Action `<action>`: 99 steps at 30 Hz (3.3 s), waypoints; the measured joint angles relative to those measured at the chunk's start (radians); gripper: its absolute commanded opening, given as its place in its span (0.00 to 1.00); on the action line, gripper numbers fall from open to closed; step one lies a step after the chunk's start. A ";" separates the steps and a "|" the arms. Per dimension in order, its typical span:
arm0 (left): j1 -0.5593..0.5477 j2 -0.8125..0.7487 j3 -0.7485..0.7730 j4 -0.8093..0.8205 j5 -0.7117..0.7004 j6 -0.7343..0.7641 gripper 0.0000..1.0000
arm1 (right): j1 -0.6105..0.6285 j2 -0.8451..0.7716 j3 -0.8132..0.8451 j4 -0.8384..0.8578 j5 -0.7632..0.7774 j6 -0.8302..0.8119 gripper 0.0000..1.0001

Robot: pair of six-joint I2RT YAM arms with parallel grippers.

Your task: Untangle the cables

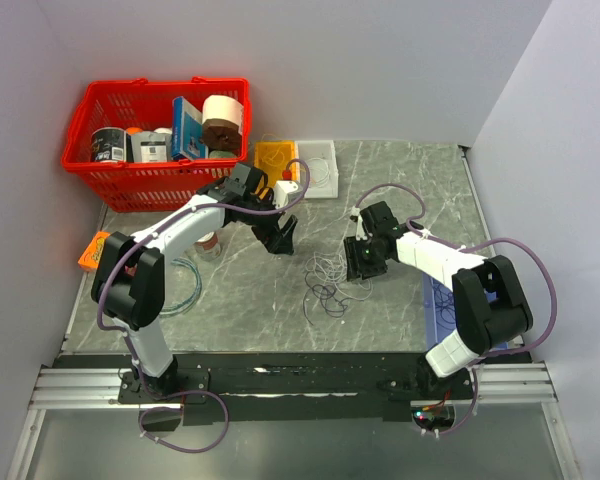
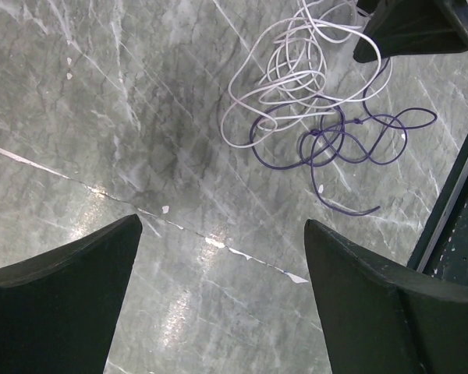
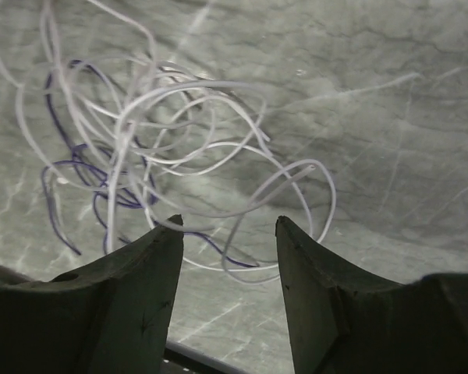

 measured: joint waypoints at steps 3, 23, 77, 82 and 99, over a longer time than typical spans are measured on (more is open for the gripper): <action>0.000 0.001 0.000 0.000 0.001 0.000 0.92 | 0.000 0.004 -0.004 0.002 0.017 -0.001 0.18; -0.020 0.045 0.089 -0.005 0.128 -0.026 0.99 | 0.110 -0.297 0.463 -0.291 0.018 -0.125 0.00; -0.165 -0.039 0.354 0.002 0.155 -0.008 0.96 | 0.109 -0.010 1.462 0.482 -0.013 -0.282 0.00; -0.149 -0.045 0.240 0.031 0.095 0.004 0.97 | 0.107 0.042 1.427 0.498 0.016 -0.341 0.00; -0.131 -0.106 -0.116 0.033 -0.075 0.052 0.98 | 0.042 0.415 1.430 0.589 0.080 -0.369 0.00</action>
